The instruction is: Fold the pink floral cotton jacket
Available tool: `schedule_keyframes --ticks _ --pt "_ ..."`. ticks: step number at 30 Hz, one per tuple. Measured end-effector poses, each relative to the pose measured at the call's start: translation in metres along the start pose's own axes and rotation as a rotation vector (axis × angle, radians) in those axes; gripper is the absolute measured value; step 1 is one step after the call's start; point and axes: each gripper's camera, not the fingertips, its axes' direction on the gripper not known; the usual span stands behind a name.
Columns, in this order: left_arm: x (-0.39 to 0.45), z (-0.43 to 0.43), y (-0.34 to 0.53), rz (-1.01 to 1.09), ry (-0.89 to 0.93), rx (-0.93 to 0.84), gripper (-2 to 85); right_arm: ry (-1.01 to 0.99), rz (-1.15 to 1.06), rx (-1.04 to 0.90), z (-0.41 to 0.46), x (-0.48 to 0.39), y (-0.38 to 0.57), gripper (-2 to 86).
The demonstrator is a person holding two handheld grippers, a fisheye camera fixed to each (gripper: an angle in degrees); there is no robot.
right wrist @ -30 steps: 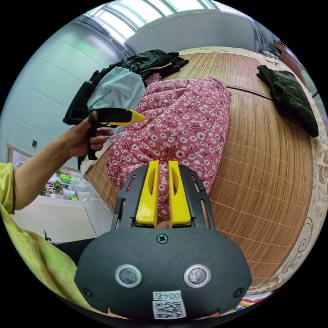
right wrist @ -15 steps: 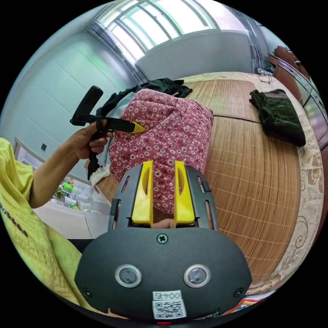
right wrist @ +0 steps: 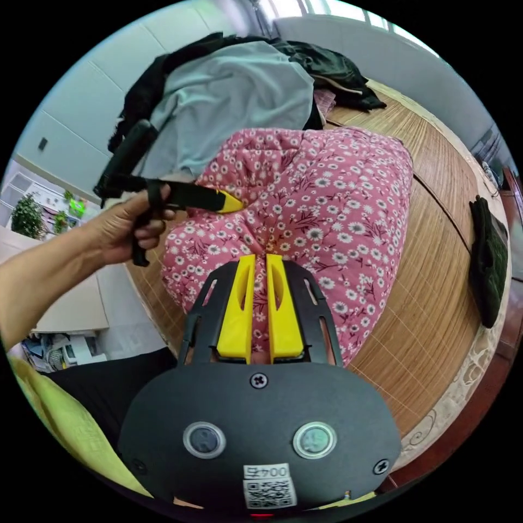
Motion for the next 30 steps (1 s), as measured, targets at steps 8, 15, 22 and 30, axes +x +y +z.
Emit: schedule_keyframes --ticks 8,15,22,30 --pt "0.095 -0.066 0.056 0.168 -0.259 0.308 1.7 -0.087 0.077 -0.018 -0.019 0.059 0.022 4.1" --pt "0.105 0.064 0.041 0.186 -0.544 0.117 0.2 -0.150 0.115 0.038 -0.060 0.117 0.057 4.9" --pt "0.108 0.079 0.056 0.231 -0.532 0.122 0.1 -0.909 0.888 0.476 -0.104 0.278 0.282 11.9" --pt "0.124 0.095 0.073 0.249 -0.533 0.091 0.1 -1.639 1.451 0.778 -0.010 0.285 0.394 18.0"
